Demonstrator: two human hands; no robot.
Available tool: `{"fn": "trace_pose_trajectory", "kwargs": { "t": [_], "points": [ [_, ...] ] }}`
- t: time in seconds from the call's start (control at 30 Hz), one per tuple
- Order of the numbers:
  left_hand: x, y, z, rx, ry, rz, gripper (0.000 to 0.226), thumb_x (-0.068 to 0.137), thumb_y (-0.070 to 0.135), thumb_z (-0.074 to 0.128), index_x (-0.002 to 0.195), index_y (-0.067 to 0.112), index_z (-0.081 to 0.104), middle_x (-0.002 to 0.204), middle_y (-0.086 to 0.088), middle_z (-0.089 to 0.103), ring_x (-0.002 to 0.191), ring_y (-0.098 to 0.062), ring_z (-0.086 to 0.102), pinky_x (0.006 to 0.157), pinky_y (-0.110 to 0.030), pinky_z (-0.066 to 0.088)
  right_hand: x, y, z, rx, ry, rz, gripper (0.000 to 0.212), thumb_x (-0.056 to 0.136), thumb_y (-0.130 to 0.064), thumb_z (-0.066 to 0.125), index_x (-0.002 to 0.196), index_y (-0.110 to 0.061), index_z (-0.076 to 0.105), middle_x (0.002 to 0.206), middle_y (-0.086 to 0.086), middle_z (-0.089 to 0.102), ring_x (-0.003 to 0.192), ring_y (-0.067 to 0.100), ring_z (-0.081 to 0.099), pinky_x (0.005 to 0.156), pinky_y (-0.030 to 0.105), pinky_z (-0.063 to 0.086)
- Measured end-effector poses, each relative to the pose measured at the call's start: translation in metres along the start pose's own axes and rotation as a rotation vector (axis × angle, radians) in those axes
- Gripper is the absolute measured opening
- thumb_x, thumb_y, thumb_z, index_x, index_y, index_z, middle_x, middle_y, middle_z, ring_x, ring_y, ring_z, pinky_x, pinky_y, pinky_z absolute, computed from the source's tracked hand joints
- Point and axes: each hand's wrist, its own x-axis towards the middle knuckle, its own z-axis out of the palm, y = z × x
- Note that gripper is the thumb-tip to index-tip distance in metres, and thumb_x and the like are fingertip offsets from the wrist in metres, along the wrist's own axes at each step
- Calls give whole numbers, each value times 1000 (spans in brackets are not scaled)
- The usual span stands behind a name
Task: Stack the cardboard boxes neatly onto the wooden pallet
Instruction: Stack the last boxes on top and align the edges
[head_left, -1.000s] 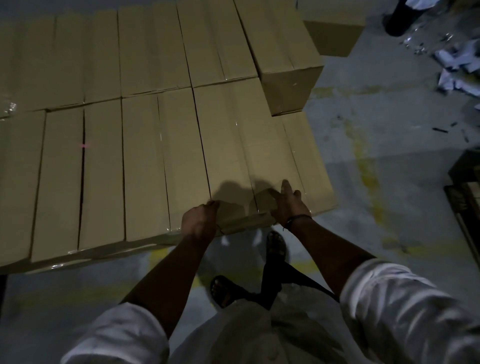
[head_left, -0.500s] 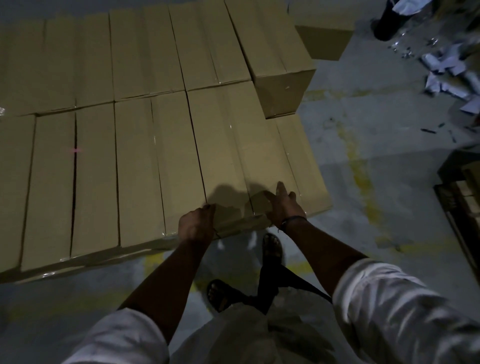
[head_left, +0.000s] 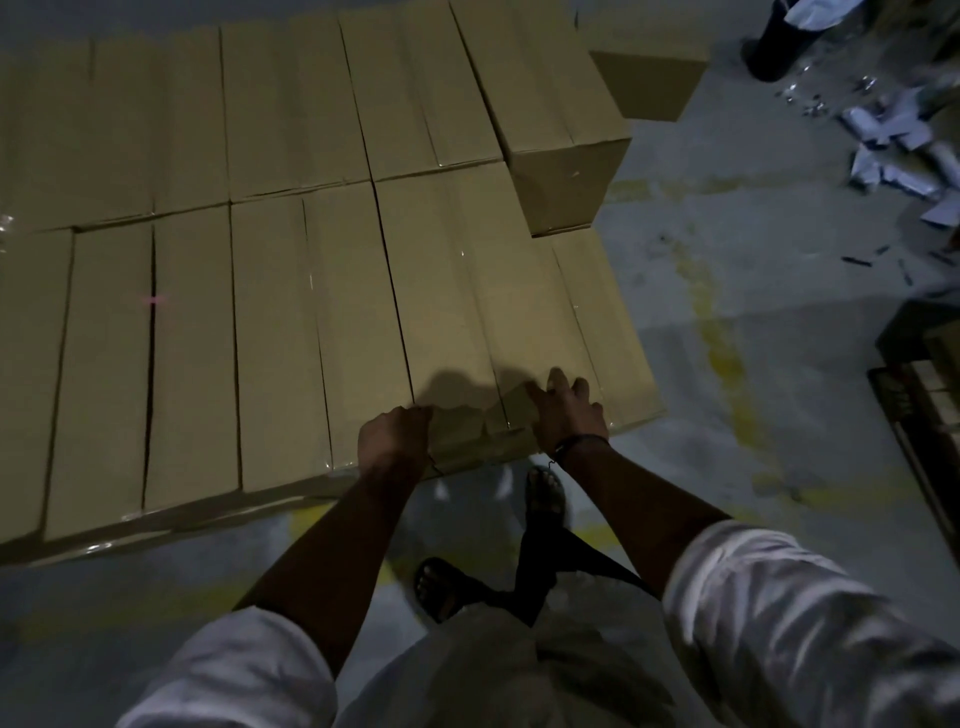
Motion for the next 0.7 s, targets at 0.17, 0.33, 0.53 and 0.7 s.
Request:
{"fn": "trace_pose_trajectory", "kwargs": {
  "t": [0.17, 0.33, 0.53, 0.7],
  "points": [
    [1, 3, 4, 2, 15, -2, 44, 101, 25, 52, 143, 37, 51, 123, -2, 69, 110, -28, 67, 85, -34, 53, 0, 1, 0, 6, -12, 2, 53, 101, -29, 47, 151, -34, 33, 163, 7, 11, 142, 47, 16, 103, 58, 36],
    [-1, 2, 8, -18, 39, -10, 40, 101, 27, 50, 139, 35, 55, 118, -2, 71, 105, -28, 69, 81, -33, 54, -3, 1, 2, -2, -10, -8, 53, 101, -27, 45, 152, -32, 30, 163, 7, 8, 144, 48, 14, 106, 59, 33],
    [1, -2, 4, -56, 69, 39, 40, 88, 30, 65, 127, 36, 64, 102, -1, 73, 90, -27, 71, 70, -31, 53, -5, 3, 2, 2, -24, -24, 57, 100, -31, 49, 153, -33, 27, 165, 6, 4, 146, 47, 10, 107, 59, 32],
    [-2, 2, 6, -58, 80, 48, 38, 92, 29, 66, 129, 32, 64, 102, -3, 72, 88, -26, 70, 70, -31, 53, -7, 7, 2, 16, -17, -31, 54, 102, -31, 46, 153, -33, 29, 166, 4, 5, 149, 43, 8, 110, 58, 31]
  ]
}}
